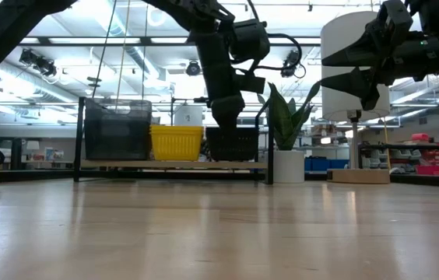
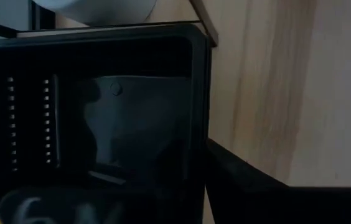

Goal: Stack baskets on shelf by color
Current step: Put the stacked black bin on the shelf

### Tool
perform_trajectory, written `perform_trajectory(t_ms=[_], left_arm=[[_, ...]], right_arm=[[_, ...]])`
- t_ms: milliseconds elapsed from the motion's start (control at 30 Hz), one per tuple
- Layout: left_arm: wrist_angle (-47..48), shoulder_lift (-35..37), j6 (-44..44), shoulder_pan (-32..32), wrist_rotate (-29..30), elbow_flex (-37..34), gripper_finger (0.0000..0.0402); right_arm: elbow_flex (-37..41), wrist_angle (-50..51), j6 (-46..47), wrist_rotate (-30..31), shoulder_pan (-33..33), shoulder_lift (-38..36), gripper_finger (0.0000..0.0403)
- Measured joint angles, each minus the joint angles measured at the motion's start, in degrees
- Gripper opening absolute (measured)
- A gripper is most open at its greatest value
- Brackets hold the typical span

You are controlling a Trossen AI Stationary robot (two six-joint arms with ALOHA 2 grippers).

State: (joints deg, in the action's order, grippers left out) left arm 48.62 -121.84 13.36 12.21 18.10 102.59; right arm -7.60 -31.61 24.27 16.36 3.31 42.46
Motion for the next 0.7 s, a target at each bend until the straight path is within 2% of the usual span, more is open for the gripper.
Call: perform_trajectory(t_ms=[200, 433, 700], left_arm=[[0.0, 0.0, 1.4, 0.0, 0.3, 0.0, 0.0083], [0.5, 0.0, 1.2, 0.0, 4.2, 0.0, 0.0106], [0.7, 0.0, 0.5, -0.2, 4.4, 0.0, 0.0119]], right_arm=[[0.0, 0.0, 0.0, 0.0, 0.0, 0.0, 0.0221], [0.0, 0.0, 0.0, 0.0, 0.0, 0.0, 0.0221], [0.0, 0.0, 0.0, 0.0, 0.0, 0.0, 0.0221]])
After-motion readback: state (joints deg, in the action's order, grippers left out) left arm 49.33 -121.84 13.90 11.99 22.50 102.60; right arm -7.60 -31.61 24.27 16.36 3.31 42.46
